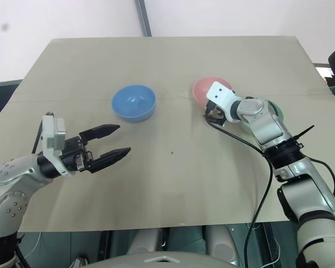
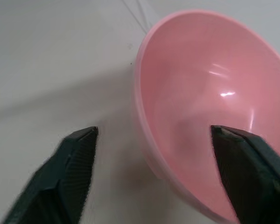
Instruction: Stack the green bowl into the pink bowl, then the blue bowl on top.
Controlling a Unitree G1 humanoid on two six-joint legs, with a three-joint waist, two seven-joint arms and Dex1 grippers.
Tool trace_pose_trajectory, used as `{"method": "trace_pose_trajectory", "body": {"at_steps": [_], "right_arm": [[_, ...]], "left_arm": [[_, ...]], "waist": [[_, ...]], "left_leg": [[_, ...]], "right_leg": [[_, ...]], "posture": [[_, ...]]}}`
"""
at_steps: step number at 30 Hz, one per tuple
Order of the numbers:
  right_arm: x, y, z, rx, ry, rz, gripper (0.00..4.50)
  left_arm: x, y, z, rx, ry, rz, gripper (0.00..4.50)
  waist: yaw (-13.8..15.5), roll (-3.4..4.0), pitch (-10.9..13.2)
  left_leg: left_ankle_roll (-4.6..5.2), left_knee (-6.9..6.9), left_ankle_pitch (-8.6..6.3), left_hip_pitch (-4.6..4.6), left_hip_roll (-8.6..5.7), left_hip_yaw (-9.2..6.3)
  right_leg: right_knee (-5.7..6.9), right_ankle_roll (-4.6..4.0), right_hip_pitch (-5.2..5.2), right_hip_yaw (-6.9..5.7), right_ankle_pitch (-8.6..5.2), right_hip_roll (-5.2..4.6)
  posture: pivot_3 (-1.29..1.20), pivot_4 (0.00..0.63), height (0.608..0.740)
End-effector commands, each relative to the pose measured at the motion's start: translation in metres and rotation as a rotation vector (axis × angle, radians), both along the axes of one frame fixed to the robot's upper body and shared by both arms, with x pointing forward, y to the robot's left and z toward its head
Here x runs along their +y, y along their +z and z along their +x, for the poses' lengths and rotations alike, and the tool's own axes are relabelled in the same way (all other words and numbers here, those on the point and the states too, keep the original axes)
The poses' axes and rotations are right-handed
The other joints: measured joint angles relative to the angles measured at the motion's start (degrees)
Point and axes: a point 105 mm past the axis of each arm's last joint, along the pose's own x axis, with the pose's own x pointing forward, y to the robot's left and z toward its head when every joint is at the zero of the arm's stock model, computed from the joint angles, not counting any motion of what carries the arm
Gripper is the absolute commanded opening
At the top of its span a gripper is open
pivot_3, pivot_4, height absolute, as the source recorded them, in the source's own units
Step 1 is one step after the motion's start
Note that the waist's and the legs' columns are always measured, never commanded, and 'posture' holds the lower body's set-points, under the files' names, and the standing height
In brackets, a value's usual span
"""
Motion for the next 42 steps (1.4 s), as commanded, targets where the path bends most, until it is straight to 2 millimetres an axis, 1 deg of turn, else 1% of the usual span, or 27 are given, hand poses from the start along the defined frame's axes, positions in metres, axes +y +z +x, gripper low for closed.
{"method": "trace_pose_trajectory", "body": {"at_steps": [1, 2, 4, 6, 7, 9, 11, 13, 15, 17, 18, 20, 23, 25, 28, 34, 38, 42], "right_arm": [[0.009, 0.015, 0.0, -0.044, 0.078, -0.021, 2.8], [0.011, 0.015, -0.001, -0.042, 0.098, -0.027, 2.26], [0.014, 0.015, -0.003, -0.053, 0.124, -0.041, 1.5], [0.018, 0.019, -0.004, -0.082, 0.154, -0.06, 0.58], [0.021, 0.022, -0.006, -0.106, 0.179, -0.073, 0.03], [0.029, 0.035, -0.013, -0.159, 0.245, -0.071, 0.03], [0.042, 0.05, -0.029, -0.218, 0.355, -0.046, 0.03], [0.049, 0.056, -0.04, -0.234, 0.419, -0.026, 0.03], [0.06, 0.062, -0.068, -0.212, 0.541, 0.054, 0.03], [0.066, 0.059, -0.098, -0.187, 0.662, 0.083, 0.03], [0.066, 0.054, -0.111, -0.161, 0.703, 0.088, 0.03], [0.064, 0.039, -0.136, -0.02, 0.782, 0.104, 0.03], [0.065, 0.025, -0.154, 0.063, 0.824, 0.111, 0.03], [0.072, 0.021, -0.16, 0.078, 0.838, 0.118, 0.03], [0.083, 0.015, -0.163, 0.077, 0.87, 0.109, 0.03], [0.1, 0.001, -0.155, 0.07, 0.886, 0.089, 0.03], [0.102, -0.012, -0.151, 0.076, 0.893, 0.039, 0.03], [0.093, -0.026, -0.146, 0.096, 0.887, -0.027, 0.03]], "left_arm": [[-0.001, 0.012, -0.007, -0.054, -0.002, -0.006, 4.5], [-0.001, 0.011, -0.008, -0.054, 0.001, -0.007, 4.5], [-0.001, 0.011, -0.009, -0.053, 0.005, -0.009, 4.5], [-0.001, 0.01, -0.01, -0.052, 0.01, -0.014, 4.5], [0.0, 0.01, -0.009, -0.051, 0.015, -0.015, 4.5], [0.003, 0.008, -0.008, -0.047, 0.028, -0.016, 4.5], [0.008, 0.006, -0.006, -0.044, 0.038, -0.013, 4.5], [0.011, 0.004, -0.005, -0.044, 0.043, -0.012, 4.5], [0.018, 0.003, -0.004, -0.031, 0.044, -0.023, 4.5], [0.026, -0.001, -0.007, -0.009, 0.026, -0.024, 4.5], [0.029, -0.004, -0.01, 0.008, 0.007, -0.022, 4.5], [0.038, -0.009, -0.014, 0.031, -0.017, -0.024, 4.5], [0.046, -0.011, -0.018, 0.042, -0.06, -0.024, 4.5], [0.05, -0.011, -0.018, 0.046, -0.08, -0.024, 4.5], [0.052, -0.013, -0.016, 0.043, -0.09, -0.003, 4.5], [0.052, -0.012, -0.015, 0.036, -0.107, 0.007, 4.5], [0.051, -0.011, -0.017, 0.03, -0.103, 0.021, 4.5], [0.051, -0.009, -0.019, 0.022, -0.097, 0.023, 4.5]], "waist": [[-0.1, 0.0, 0.0], [-0.1, 0.0, 0.0], [-0.2, 0.01, 0.0], [-0.1, 0.01, 0.0], [-0.1, 0.01, 0.0], [-0.1, 0.01, 0.0], [-0.1, 0.04, 0.0], [-0.3, 0.05, 0.0], [-0.1, 0.04, 0.0], [0.1, 0.03, 0.0], [0.2, 0.04, 0.0], [0.2, 0.04, 0.0], [0.1, 0.04, 0.0], [0.0, 0.04, 0.0], [-0.1, 0.04, 0.0], [0.0, 0.03, 0.0], [0.0, 0.03, 0.0], [0.0, 0.03, 0.0]], "left_leg": [[0.0, 0.0, 0.0, 0.0, 0.0, 0.0], [0.0, 0.0, 0.0, 0.02, 0.0, 0.01], [0.0, 0.0, 0.0, 0.02, 0.0, 0.01], [0.0, -0.01, 0.0, 0.01, 0.0, 0.01], [0.0, 0.0, 0.0, 0.02, 0.0, 0.01], [0.0, 0.0, 0.0, 0.01, 0.0, 0.02], [0.0, 0.0, 0.0, 0.01, 0.0, 0.01], [0.0, -0.02, 0.0, 0.0, 0.03, 0.02], [0.0, -0.04, 0.0, 0.0, 0.04, -0.03], [0.0, -0.06, 0.0, -0.04, 0.05, -0.09], [0.0, -0.06, -0.01, -0.03, 0.05, -0.08], [0.04, -0.05, -0.03, -0.06, 0.03, -0.09], [0.11, -0.02, -0.06, -0.02, 0.0, -0.09], [0.21, -0.01, -0.12, 0.1, 0.02, -0.11], [0.21, -0.02, -0.12, 0.22, 0.02, -0.11], [0.07, -0.03, -0.04, 0.15, 0.02, -0.13], [0.04, -0.04, -0.03, 0.12, 0.02, -0.15], [0.05, -0.04, -0.03, 0.11, 0.02, -0.15]], "right_leg": [[0.01, 0.0, 0.0, 0.0, 0.0, 0.0], [0.02, 0.0, 0.0, 0.01, 0.0, 0.0], [0.01, 0.0, 0.0, 0.01, 0.0, 0.01], [0.01, 0.0, -0.01, 0.02, 0.0, 0.01], [0.01, 0.0, 0.0, 0.02, 0.0, 0.01], [0.01, 0.0, -0.01, 0.02, 0.0, 0.0], [0.02, 0.0, -0.01, 0.01, 0.0, 0.01], [0.02, 0.0, -0.05, 0.03, 0.0, 0.01], [-0.02, 0.0, -0.03, -0.02, 0.0, 0.02], [-0.06, 0.0, -0.02, -0.08, 0.0, 0.01], [-0.06, 0.0, 0.0, -0.09, 0.0, 0.0], [-0.09, 0.0, 0.01, -0.1, 0.0, -0.04], [-0.06, 0.0, 0.06, -0.1, 0.0, -0.07], [0.04, 0.0, 0.09, -0.13, 0.0, -0.02], [0.11, -0.01, 0.13, -0.12, 0.0, 0.08], [-0.04, -0.01, 0.13, -0.14, 0.0, 0.01], [-0.05, -0.01, 0.09, -0.14, 0.0, 0.0], [-0.03, -0.01, 0.09, -0.14, 0.0, 0.0]], "posture": [[0.0, 0.15, 0.74], [0.0, 0.15, 0.74], [0.0, 0.15, 0.74], [0.0, 0.15, 0.74], [0.0, 0.15, 0.74], [0.0, 0.15, 0.74], [0.0, 0.15, 0.74], [0.0, 0.15, 0.74], [0.0, 0.15, 0.74], [0.0, 0.15, 0.74], [0.0, 0.15, 0.74], [0.0, 0.15, 0.74], [0.0, 0.15, 0.74], [0.0, 0.15, 0.74], [0.0, 0.15, 0.74], [0.0, 0.15, 0.74], [0.0, 0.15, 0.74], [0.0, 0.15, 0.74]]}}
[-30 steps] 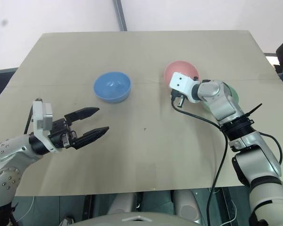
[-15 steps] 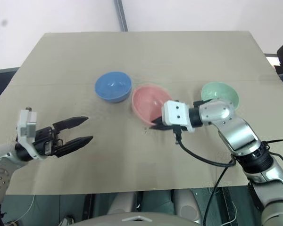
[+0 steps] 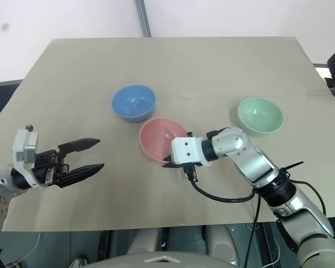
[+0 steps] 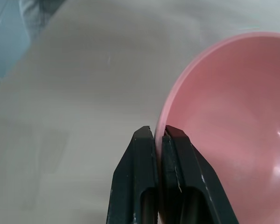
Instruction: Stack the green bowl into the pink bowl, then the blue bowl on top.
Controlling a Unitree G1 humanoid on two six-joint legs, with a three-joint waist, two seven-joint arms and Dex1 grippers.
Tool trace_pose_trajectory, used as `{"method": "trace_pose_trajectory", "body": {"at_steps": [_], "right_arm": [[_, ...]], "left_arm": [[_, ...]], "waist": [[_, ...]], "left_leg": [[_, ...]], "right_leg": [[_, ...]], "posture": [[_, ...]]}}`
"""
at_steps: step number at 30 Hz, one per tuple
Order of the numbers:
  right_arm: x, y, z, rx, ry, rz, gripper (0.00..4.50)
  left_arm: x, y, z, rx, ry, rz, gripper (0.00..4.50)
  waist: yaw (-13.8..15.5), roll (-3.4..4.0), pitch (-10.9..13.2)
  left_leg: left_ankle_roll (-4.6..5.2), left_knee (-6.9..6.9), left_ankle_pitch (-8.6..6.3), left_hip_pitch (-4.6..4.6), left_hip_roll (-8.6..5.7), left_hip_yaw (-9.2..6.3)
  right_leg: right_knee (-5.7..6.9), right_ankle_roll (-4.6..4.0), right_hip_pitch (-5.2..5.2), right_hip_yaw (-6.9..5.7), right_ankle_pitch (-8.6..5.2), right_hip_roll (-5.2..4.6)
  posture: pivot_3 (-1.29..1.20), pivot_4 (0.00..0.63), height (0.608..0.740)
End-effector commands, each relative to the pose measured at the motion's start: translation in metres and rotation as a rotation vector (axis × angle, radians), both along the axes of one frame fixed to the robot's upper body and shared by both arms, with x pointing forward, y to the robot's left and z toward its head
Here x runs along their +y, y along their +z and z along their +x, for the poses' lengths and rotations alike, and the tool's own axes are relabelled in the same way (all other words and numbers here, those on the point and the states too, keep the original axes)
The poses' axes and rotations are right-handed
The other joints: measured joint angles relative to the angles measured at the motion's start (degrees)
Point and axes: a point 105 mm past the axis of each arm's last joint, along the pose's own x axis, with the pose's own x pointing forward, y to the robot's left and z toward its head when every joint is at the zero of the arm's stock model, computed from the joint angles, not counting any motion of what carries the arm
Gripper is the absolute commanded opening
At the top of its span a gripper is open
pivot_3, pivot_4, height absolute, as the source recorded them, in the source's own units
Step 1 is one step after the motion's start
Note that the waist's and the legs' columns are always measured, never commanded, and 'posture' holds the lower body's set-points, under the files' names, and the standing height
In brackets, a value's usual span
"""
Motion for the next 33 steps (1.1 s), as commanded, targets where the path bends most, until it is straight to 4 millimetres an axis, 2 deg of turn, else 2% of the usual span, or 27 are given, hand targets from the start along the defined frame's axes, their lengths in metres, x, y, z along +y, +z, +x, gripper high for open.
{"method": "trace_pose_trajectory", "body": {"at_steps": [1, 2, 6, 7, 9, 10, 14, 18, 22, 26, 29, 33], "right_arm": [[-0.004, 0.001, 0.0, -0.045, 0.031, -0.021, 0.03], [-0.005, -0.001, 0.0, -0.042, 0.032, -0.028, 0.03], [-0.008, -0.001, -0.001, -0.046, 0.043, -0.034, 1.63], [-0.008, 0.0, 0.0, -0.052, 0.04, -0.028, 2.16], [-0.008, 0.013, 0.003, -0.073, 0.007, 0.017, 2.91], [-0.01, 0.019, 0.004, -0.075, -0.005, 0.034, 2.91], [-0.023, 0.068, 0.005, -0.025, -0.145, 0.213, 2.91], [-0.055, 0.084, 0.012, -0.008, -0.357, 0.245, 2.91], [-0.101, 0.082, 0.037, -0.041, -0.692, 0.234, 2.91], [-0.152, 0.064, 0.05, -0.077, -0.977, 0.151, 2.91], [-0.167, 0.054, 0.057, -0.08, -1.094, 0.132, 2.91], [-0.178, 0.043, 0.063, -0.064, -1.161, 0.109, 2.91]], "left_arm": [[-0.001, 0.012, -0.003, -0.057, -0.003, 0.019, 4.5], [-0.001, 0.012, -0.003, -0.058, -0.002, 0.019, 4.5], [-0.004, 0.012, -0.002, -0.067, 0.006, 0.015, 4.5], [-0.005, 0.012, -0.002, -0.069, 0.006, 0.013, 4.5], [-0.007, 0.013, 0.0, -0.076, 0.002, 0.01, 4.5], [-0.008, 0.013, 0.0, -0.078, -0.001, 0.009, 4.5], [-0.017, 0.014, 0.002, -0.092, -0.057, 0.023, 4.5], [-0.026, 0.018, 0.007, -0.097, -0.105, 0.017, 4.5], [-0.039, 0.023, 0.011, -0.102, -0.158, 0.002, 4.5], [-0.054, 0.029, 0.018, -0.122, -0.207, -0.029, 4.5], [-0.056, 0.028, 0.02, -0.121, -0.217, -0.029, 4.5], [-0.057, 0.029, 0.021, -0.122, -0.223, -0.028, 4.5]], "waist": [[0.0, 0.0, 0.0], [0.0, 0.0, 0.0], [0.0, 0.0, 0.0], [0.0, 0.0, 0.0], [0.0, 0.0, 0.0], [0.0, 0.0, 0.0], [0.1, 0.0, 0.0], [0.4, -0.02, 0.0], [0.3, -0.01, 0.0], [0.2, 0.0, 0.0], [-0.2, 0.0, 0.0], [-0.4, 0.01, 0.0]], "left_leg": [[0.0, 0.0, 0.0, 0.0, 0.0, 0.0], [0.01, 0.0, 0.0, 0.01, 0.0, -0.01], [0.01, 0.0, -0.01, 0.01, 0.0, -0.01], [0.02, 0.0, -0.01, 0.01, 0.0, -0.01], [0.01, 0.0, -0.01, 0.01, 0.01, -0.02], [0.01, 0.0, -0.01, 0.01, 0.01, -0.02], [0.01, 0.0, 0.0, -0.02, 0.0, -0.02], [0.02, 0.0, -0.01, -0.09, -0.02, -0.11], [0.13, 0.0, -0.07, -0.09, -0.06, -0.09], [0.13, -0.01, -0.07, -0.09, -0.12, -0.03], [0.13, -0.01, -0.07, -0.07, -0.13, 0.11], [0.13, -0.01, -0.07, -0.04, -0.1, 0.12]], "right_leg": [[0.01, 0.0, 0.0, 0.0, 0.0, 0.0], [0.01, 0.0, 0.0, 0.0, 0.0, 0.0], [0.01, 0.0, 0.01, 0.0, 0.0, 0.0], [0.01, 0.0, 0.01, 0.0, 0.0, 0.0], [0.01, 0.0, 0.01, 0.0, 0.0, 0.01], [0.01, 0.0, 0.01, -0.01, 0.0, 0.01], [0.02, 0.0, 0.0, 0.0, 0.0, -0.02], [-0.03, 0.0, 0.02, -0.08, 0.0, -0.04], [-0.03, 0.0, 0.03, -0.07, 0.0, -0.03], [-0.02, 0.0, 0.0, -0.04, 0.0, 0.03], [0.02, 0.0, -0.03, 0.11, 0.0, 0.05], [0.05, 0.0, -0.03, 0.13, 0.0, 0.08]], "posture": [[0.0, 0.15, 0.74], [0.0, 0.15, 0.74], [0.0, 0.15, 0.74], [0.0, 0.15, 0.74], [0.0, 0.15, 0.74], [0.0, 0.15, 0.74], [0.0, 0.15, 0.74], [0.0, 0.15, 0.74], [0.0, 0.15, 0.74], [0.0, 0.15, 0.74], [0.0, 0.15, 0.74], [0.0, 0.15, 0.74]]}}
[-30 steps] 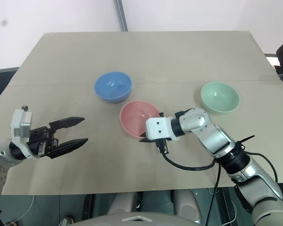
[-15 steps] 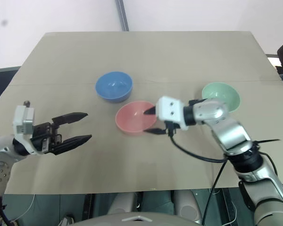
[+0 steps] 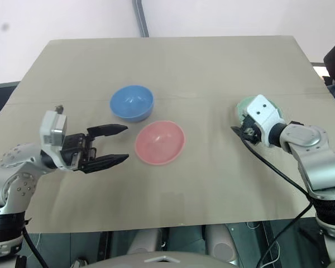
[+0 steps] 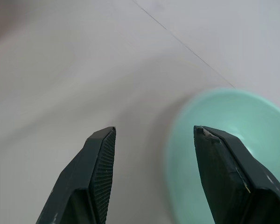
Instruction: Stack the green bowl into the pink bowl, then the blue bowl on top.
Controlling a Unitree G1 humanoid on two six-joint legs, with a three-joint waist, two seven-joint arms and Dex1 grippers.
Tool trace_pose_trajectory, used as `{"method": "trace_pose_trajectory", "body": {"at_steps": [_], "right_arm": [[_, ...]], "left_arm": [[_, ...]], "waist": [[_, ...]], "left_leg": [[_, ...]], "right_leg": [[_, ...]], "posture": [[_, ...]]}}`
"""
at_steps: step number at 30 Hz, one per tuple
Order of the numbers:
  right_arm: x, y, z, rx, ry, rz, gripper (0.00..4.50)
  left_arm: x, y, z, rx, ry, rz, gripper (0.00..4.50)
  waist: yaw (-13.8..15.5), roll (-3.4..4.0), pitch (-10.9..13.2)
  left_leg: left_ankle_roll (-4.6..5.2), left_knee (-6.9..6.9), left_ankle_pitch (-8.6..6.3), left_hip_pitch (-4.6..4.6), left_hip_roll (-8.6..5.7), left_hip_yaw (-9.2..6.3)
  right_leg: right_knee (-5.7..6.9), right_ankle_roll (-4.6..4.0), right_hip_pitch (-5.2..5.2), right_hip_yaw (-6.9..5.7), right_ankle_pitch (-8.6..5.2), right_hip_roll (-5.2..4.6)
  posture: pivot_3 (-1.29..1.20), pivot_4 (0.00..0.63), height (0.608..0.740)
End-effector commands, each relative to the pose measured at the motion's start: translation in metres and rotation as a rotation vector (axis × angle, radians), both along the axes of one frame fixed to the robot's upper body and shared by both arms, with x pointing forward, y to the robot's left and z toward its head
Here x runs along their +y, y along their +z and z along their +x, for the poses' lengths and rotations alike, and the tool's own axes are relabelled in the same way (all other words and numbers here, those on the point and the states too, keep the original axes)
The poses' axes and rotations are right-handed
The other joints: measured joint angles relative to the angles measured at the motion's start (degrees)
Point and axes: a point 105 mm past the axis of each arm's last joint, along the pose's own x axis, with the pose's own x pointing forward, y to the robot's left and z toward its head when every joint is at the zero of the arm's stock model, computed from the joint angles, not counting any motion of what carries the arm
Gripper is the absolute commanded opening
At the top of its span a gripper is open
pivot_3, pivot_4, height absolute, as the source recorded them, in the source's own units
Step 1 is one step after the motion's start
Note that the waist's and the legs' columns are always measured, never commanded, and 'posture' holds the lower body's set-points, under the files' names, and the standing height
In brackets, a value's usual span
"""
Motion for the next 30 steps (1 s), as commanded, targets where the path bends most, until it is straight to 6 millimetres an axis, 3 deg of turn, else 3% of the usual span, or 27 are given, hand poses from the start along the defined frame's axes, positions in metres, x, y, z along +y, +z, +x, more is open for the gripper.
{"method": "trace_pose_trajectory", "body": {"at_steps": [1, 4, 5, 9, 12, 16, 21, 25, 30], "right_arm": [[-0.01, 0.0, 0.004, -0.017, -0.058, -0.013, 2.91], [-0.015, -0.011, 0.008, 0.009, -0.076, -0.02, 2.91], [-0.016, -0.013, 0.009, 0.013, -0.079, -0.021, 2.68], [-0.015, -0.016, 0.013, 0.033, -0.068, -0.016, 1.39], [-0.008, -0.01, 0.015, -0.015, -0.012, -0.043, 0.02], [0.022, 0.011, 0.006, -0.126, 0.185, -0.057, 0.02], [0.09, 0.042, -0.037, -0.199, 0.623, 0.102, 0.02], [0.125, 0.049, -0.062, -0.168, 0.861, 0.141, 0.02], [0.158, 0.044, -0.072, -0.135, 1.037, 0.128, 0.02]], "left_arm": [[-0.001, 0.007, -0.001, -0.025, -0.015, -0.007, 4.5], [-0.003, 0.008, -0.002, -0.029, -0.018, -0.008, 4.5], [-0.003, 0.008, -0.002, -0.031, -0.018, -0.008, 4.5], [-0.002, 0.011, -0.003, -0.039, -0.013, -0.01, 4.5], [-0.001, 0.012, -0.004, -0.042, -0.003, -0.015, 4.5], [0.003, 0.013, -0.003, -0.035, 0.022, -0.033, 4.5], [0.013, 0.009, -0.004, -0.023, 0.036, -0.022, 4.5], [0.027, 0.005, -0.005, -0.004, 0.062, 0.001, 4.5], [0.037, 0.007, -0.003, 0.001, 0.109, -0.011, 4.5]], "waist": [[0.1, 0.0, 0.0], [0.4, 0.0, 0.0], [0.4, 0.0, 0.0], [0.4, 0.0, 0.0], [0.4, 0.0, 0.0], [0.4, 0.02, 0.0], [0.2, 0.03, 0.0], [0.5, 0.02, 0.0], [0.4, 0.02, 0.0]], "left_leg": [[0.0, 0.0, 0.0, -0.01, 0.01, 0.0], [0.0, 0.02, 0.0, -0.02, -0.01, 0.01], [0.0, 0.02, 0.0, -0.02, -0.01, 0.0], [0.0, 0.02, 0.0, -0.03, 0.0, -0.01], [0.0, 0.02, 0.0, -0.03, 0.01, 0.0], [0.0, 0.02, 0.0, -0.03, 0.03, -0.02], [-0.01, 0.01, 0.0, -0.03, 0.12, 0.0], [0.0, 0.03, 0.0, -0.02, 0.12, -0.07], [-0.05, 0.04, 0.03, -0.03, 0.11, -0.15]], "right_leg": [[-0.01, 0.0, 0.0, 0.0, 0.0, -0.01], [-0.03, 0.0, 0.01, 0.0, 0.0, -0.03], [-0.03, 0.0, 0.01, -0.01, 0.0, -0.04], [-0.03, 0.0, 0.01, -0.02, 0.0, -0.04], [-0.03, 0.0, 0.01, -0.01, 0.0, -0.04], [-0.03, 0.0, 0.01, -0.03, 0.0, -0.02], [-0.04, 0.0, 0.0, -0.02, 0.0, 0.01], [-0.05, 0.0, 0.03, -0.09, 0.0, -0.03], [-0.04, 0.0, 0.03, -0.17, 0.0, -0.04]], "posture": [[0.0, 0.15, 0.74], [0.0, 0.15, 0.74], [0.0, 0.15, 0.74], [0.0, 0.15, 0.74], [0.0, 0.15, 0.74], [0.0, 0.15, 0.74], [0.0, 0.15, 0.74], [0.0, 0.15, 0.74], [0.0, 0.15, 0.74]]}}
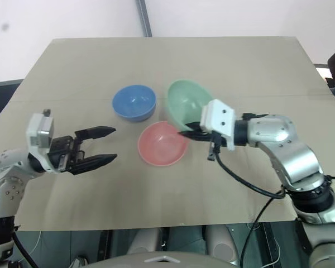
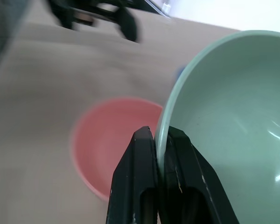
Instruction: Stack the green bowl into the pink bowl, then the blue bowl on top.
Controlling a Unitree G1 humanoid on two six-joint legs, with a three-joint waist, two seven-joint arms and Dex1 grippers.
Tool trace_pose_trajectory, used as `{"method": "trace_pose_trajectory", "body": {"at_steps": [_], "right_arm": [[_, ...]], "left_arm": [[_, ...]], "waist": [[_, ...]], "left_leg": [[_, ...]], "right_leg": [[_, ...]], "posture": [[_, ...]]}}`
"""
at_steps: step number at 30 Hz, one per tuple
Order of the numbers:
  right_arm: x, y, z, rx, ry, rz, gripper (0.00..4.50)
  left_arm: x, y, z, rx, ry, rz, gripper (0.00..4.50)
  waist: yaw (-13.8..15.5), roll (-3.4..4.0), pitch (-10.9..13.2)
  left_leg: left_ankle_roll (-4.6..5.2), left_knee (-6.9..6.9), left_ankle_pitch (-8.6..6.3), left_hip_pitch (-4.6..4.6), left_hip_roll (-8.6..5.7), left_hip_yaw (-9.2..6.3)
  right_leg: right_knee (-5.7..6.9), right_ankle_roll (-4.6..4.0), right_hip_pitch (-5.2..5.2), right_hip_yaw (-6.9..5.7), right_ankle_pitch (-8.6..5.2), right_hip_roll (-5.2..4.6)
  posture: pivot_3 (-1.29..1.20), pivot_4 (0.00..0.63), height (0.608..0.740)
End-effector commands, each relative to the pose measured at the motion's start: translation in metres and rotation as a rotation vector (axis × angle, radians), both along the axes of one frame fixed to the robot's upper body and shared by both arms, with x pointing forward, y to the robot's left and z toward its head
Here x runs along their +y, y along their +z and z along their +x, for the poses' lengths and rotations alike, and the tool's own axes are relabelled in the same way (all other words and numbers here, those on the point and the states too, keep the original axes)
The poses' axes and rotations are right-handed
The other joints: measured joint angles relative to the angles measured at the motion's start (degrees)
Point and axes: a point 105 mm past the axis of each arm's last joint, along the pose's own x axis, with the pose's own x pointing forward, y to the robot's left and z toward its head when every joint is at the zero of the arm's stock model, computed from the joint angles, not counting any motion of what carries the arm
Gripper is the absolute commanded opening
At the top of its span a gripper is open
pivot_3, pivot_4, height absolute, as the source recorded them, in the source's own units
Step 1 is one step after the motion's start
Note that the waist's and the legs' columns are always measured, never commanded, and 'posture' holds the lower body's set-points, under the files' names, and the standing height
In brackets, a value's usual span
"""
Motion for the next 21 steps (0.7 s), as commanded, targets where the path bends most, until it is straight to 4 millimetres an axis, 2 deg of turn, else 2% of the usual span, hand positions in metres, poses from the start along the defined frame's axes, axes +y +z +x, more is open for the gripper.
{"method": "trace_pose_trajectory", "body": {"at_steps": [1, 5, 11, 13, 14, 16, 17, 19, 21], "right_arm": [[0.014, 0.001, -0.006, -0.04, 0.103, -0.023, 0.02], [0.025, -0.011, -0.003, 0.0, 0.147, -0.043, 0.02], [0.03, -0.033, 0.003, 0.041, 0.182, -0.101, 0.02], [0.029, -0.039, 0.003, 0.036, 0.193, -0.128, 0.85], [0.028, -0.04, 0.003, 0.033, 0.194, -0.132, 1.09], [0.028, -0.039, 0.004, 0.02, 0.188, -0.13, 1.98], [0.027, -0.038, 0.005, 0.013, 0.185, -0.128, 2.54], [0.024, -0.029, 0.007, -0.006, 0.156, -0.093, 3.23], [0.018, -0.018, 0.006, -0.001, 0.137, -0.056, 3.23]], "left_arm": [[0.007, 0.01, -0.002, -0.042, 0.028, -0.006, 4.5], [0.007, 0.011, -0.005, -0.047, 0.041, -0.002, 4.5], [0.008, 0.012, -0.011, -0.053, 0.075, 0.005, 4.5], [0.009, 0.012, -0.012, -0.055, 0.09, 0.011, 4.5], [0.009, 0.012, -0.013, -0.052, 0.096, 0.012, 4.5], [0.009, 0.012, -0.014, -0.05, 0.101, 0.013, 4.5], [0.009, 0.012, -0.014, -0.05, 0.105, 0.014, 4.5], [0.01, 0.012, -0.014, -0.038, 0.116, 0.016, 4.5], [0.011, 0.015, -0.013, -0.031, 0.124, 0.005, 4.5]], "waist": [[0.0, 0.0, 0.0], [0.0, -0.01, 0.0], [0.0, -0.01, 0.0], [0.0, 0.0, 0.0], [0.0, 0.0, 0.0], [0.0, 0.0, 0.0], [0.0, 0.0, 0.0], [0.0, 0.0, 0.0], [0.0, -0.01, 0.0]], "left_leg": [[-0.07, 0.0, 0.04, 0.0, 0.0, 0.0], [-0.1, 0.0, 0.05, -0.01, -0.01, 0.0], [-0.1, 0.0, 0.06, -0.01, 0.0, -0.01], [-0.1, 0.0, 0.06, -0.01, 0.0, -0.01], [-0.09, 0.0, 0.05, -0.01, 0.01, -0.02], [-0.08, 0.0, 0.05, -0.01, 0.0, -0.01], [-0.09, 0.0, 0.05, -0.01, 0.0, -0.01], [-0.09, 0.0, 0.05, -0.01, 0.0, -0.03], [-0.09, 0.0, 0.05, -0.01, 0.0, -0.03]], "right_leg": [[-0.01, 0.0, 0.0, 0.0, 0.0, 0.0], [-0.03, 0.0, 0.0, 0.0, 0.0, -0.03], [-0.01, 0.0, -0.02, 0.01, 0.0, -0.03], [0.0, 0.0, -0.03, 0.0, 0.0, -0.03], [-0.01, 0.0, -0.03, 0.0, 0.0, -0.02], [-0.01, 0.0, -0.03, 0.0, 0.0, -0.03], [0.0, 0.0, -0.03, 0.0, 0.0, -0.03], [0.0, 0.0, -0.03, 0.0, 0.0, -0.02], [0.0, 0.0, -0.02, 0.0, 0.0, -0.04]], "posture": [[0.0, 0.15, 0.74], [0.0, 0.15, 0.74], [0.0, 0.15, 0.74], [0.0, 0.15, 0.74], [0.0, 0.15, 0.74], [0.0, 0.15, 0.74], [0.0, 0.15, 0.74], [0.0, 0.15, 0.74], [0.0, 0.15, 0.74]]}}
